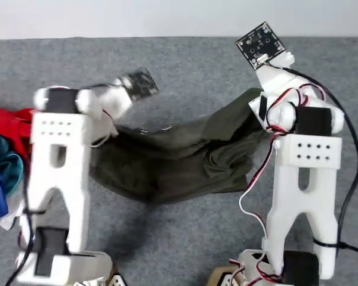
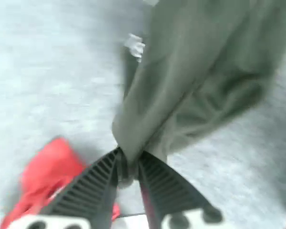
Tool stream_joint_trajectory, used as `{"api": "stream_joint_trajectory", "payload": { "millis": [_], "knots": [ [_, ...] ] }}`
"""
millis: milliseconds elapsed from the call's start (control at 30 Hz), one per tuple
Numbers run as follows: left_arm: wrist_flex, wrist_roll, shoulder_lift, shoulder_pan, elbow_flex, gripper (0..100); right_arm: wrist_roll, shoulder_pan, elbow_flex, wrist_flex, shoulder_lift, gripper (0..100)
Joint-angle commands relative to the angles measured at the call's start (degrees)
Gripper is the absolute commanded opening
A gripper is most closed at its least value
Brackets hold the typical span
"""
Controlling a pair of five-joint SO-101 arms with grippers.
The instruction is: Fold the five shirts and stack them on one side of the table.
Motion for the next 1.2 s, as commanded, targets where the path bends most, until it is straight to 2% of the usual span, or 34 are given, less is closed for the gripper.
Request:
{"api": "stream_joint_trajectory", "payload": {
  "millis": [0,133,267,500,633,867,1000,1167],
  "knots": [
    [1.41,2.9,-4.75,-3.25,-7.87,1,0.53,0.48,-5.27,-0.84,-4.44,1.0],
    [-0.79,6.07,-5.01,-7.3,-16.31,1,0.53,2.68,-8.79,-0.84,-7.16,1.0],
    [-2.73,6.15,-5.27,-9.93,-20.7,1,0.53,4.53,-13.98,-1.19,-10.15,1.0],
    [-2.29,6.59,-5.45,-10.55,-29.41,1,0.53,4.62,-24.53,-1.36,-12.18,1.0],
    [-2.55,11.78,-5.45,-10.64,-37.32,1,0.53,4.7,-29.89,-0.92,-12.35,1.0],
    [-2.55,13.19,-5.45,-10.64,-56.31,1,0.7,12.09,-41.49,-0.75,-12.44,1.0],
    [-2.29,12.84,-5.45,-10.9,-65.45,1,4.57,15.25,-46.42,1.01,-13.41,1.0],
    [-2.2,11.34,-5.45,-17.58,-74.15,1,9.76,15.52,-49.32,5.23,-17.89,1.0]
  ]
}}
